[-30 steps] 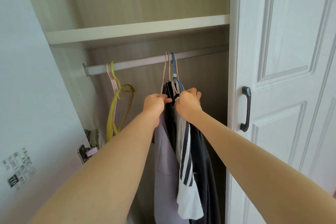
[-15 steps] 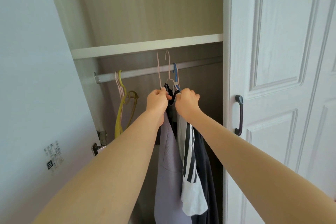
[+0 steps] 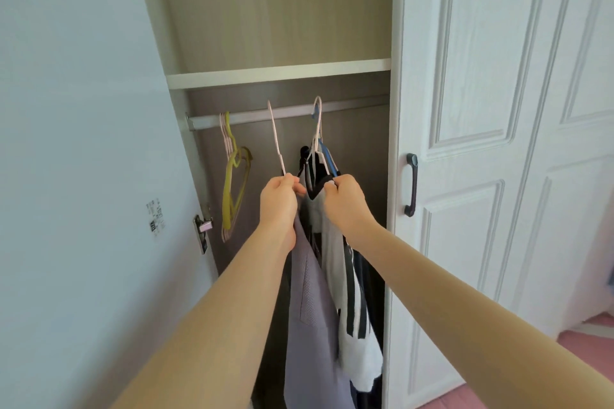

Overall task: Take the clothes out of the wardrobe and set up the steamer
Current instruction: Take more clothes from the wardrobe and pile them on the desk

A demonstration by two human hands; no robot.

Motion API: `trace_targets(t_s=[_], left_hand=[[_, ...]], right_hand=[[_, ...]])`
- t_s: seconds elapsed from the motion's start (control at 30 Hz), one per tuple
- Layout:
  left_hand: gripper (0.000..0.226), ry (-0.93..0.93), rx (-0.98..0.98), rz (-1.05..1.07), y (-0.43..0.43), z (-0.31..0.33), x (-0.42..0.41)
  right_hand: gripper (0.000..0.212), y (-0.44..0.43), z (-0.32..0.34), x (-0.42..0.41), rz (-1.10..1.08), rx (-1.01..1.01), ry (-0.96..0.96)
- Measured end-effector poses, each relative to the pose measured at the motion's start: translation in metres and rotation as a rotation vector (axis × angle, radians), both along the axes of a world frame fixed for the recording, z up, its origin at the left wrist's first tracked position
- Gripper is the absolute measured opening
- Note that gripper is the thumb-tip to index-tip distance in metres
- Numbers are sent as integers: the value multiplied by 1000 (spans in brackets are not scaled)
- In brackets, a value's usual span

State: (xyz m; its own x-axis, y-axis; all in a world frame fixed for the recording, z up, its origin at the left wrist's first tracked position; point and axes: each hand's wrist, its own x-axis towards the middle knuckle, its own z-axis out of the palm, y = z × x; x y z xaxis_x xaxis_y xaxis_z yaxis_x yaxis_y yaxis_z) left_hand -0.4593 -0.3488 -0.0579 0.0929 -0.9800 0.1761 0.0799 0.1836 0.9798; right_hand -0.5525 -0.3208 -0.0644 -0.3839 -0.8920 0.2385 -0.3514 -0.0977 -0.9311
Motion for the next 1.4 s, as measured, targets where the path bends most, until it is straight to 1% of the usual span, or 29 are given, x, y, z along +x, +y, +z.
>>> trace_targets(t_s=[0.07,0.13,0.23,0.27,0.33,0.4,0.47,0.57,0.6,0.67,0.73,0.93,1.13,1.27,1.4], left_hand=[[22,-9,-7,-6,20,-9,8],[22,-3,-12,-5,42,-15,13],[27,51,35,-13,74,-24,18],[28,64,51,-13,88,-28,19],[24,34,67,-11,117,-35,19],[22,1,62,-11,141,-47,22],[24,15,47,-4,166,-56,28],[25,-12,42,4,202,-67,37],[26,-14,36,-5,214,-70,41],[25,7,32,-29,239,-77,50],[25,11,37,-40,262,-82,60],[27,-11,36,-55,327,-87,87],[21,1,59,-101,371,-95,115],[28,44,102,-117,395,-99,130],[30,18,110,-130,425,-107,145]], right_hand=[[29,19,-3,1,18,4,6],[31,41,-10,3,15,14,31],[36,81,-12,9,23,-10,34],[34,94,-14,11,32,-4,36],[22,121,-18,16,40,9,19],[18,148,-26,19,23,17,1],[20,175,-32,21,6,35,0],[31,215,-41,26,-9,33,12],[29,229,-43,29,-14,31,3],[15,257,-44,36,-23,28,-31],[9,284,-47,43,-36,17,-52],[8,350,-55,64,-26,26,-70],[11,391,-61,80,-9,54,-90],[14,415,-64,92,-36,74,-112],[10,441,-72,109,-50,108,-112]])
